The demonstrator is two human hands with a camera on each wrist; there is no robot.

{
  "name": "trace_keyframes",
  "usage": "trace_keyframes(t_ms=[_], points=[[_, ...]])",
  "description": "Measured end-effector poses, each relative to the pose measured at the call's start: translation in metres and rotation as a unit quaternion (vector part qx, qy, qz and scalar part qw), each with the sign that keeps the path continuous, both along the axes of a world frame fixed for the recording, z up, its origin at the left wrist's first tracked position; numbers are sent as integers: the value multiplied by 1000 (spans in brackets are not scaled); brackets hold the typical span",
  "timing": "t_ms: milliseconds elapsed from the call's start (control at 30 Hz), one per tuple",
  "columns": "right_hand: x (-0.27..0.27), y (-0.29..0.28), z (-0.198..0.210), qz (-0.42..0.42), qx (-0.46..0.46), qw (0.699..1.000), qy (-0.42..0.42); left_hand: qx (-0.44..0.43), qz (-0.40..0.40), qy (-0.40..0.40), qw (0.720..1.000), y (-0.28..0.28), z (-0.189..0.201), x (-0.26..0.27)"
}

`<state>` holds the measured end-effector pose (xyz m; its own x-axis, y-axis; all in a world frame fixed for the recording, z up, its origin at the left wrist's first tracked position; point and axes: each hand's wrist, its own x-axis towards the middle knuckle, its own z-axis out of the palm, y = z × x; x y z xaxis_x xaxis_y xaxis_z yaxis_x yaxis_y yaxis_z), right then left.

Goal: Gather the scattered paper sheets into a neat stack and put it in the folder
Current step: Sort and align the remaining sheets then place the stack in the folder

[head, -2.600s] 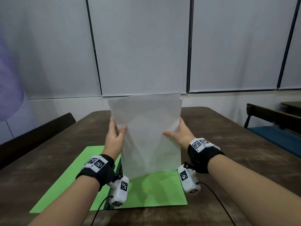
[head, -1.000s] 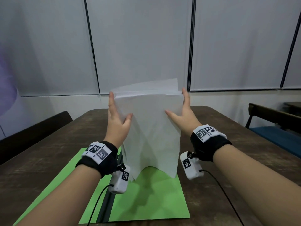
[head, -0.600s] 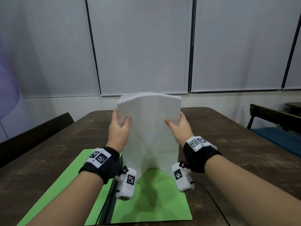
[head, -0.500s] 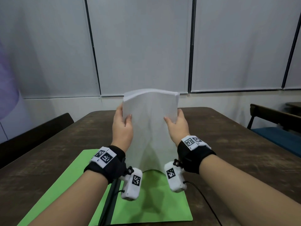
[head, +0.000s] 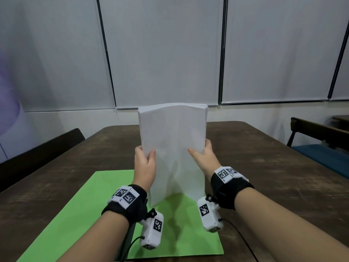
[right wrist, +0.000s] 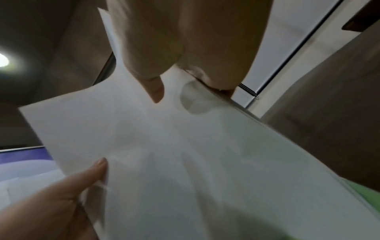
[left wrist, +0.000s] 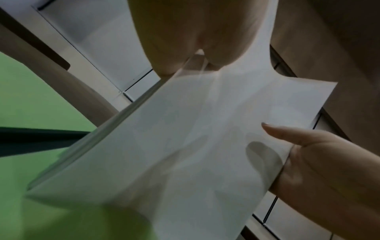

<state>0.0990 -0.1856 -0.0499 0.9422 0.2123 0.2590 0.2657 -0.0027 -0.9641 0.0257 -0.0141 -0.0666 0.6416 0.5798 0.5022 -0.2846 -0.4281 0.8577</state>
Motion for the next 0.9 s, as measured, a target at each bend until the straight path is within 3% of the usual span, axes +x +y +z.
trace_keyframes(t_ms=[233, 367, 600, 900], points=[[8, -12, -7, 4, 40, 999, 31, -17, -10, -15, 1000, -2, -1, -5], [2, -10, -6, 34, 96, 994, 45, -32, -64, -31, 997, -5, 5, -12], [1, -11, 7, 12, 121, 992, -25, 60, -65, -101, 991, -8, 50, -20], [-2, -19, 19, 11, 129, 990, -62, 50, -43, -121, 990, -13, 68, -22]])
